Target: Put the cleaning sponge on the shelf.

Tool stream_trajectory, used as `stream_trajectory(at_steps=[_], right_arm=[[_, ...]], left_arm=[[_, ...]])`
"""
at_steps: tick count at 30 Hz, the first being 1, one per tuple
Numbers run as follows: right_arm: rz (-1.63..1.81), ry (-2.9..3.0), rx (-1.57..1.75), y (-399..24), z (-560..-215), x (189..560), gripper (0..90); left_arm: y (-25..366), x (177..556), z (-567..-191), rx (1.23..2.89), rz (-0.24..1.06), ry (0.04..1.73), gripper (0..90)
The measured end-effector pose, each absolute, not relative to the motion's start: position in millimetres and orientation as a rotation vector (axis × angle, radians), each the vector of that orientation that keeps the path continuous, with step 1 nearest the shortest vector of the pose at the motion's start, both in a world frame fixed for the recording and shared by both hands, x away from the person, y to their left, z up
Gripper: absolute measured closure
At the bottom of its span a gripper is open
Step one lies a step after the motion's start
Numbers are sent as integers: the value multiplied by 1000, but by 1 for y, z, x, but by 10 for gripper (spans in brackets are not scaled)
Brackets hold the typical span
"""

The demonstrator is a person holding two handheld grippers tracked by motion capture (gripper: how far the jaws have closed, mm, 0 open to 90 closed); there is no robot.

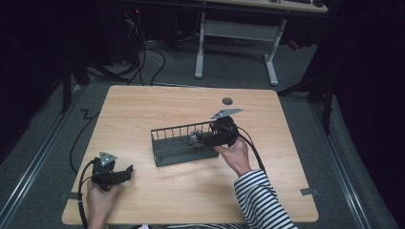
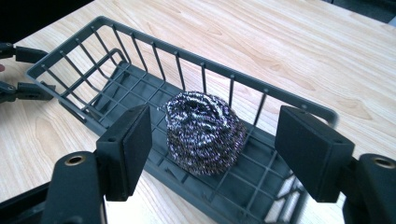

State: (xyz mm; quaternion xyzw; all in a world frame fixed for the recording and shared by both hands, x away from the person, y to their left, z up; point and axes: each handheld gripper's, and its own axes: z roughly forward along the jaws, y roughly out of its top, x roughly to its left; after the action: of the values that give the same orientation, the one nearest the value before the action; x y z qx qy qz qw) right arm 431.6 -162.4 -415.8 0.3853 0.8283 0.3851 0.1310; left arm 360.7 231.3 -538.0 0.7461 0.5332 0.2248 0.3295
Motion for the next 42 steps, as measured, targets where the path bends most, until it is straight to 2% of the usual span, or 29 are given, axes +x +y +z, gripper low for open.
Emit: stream_trajectory(at_steps=[29,42], right_arm=[[1269,2218,1164,-244,-391,381,318],[1303,2114,1268,-288,-402,359,328]], left_arm=[[232,361,-538,1953,587,1394,170],[231,361,-538,1951,587,1395,170]])
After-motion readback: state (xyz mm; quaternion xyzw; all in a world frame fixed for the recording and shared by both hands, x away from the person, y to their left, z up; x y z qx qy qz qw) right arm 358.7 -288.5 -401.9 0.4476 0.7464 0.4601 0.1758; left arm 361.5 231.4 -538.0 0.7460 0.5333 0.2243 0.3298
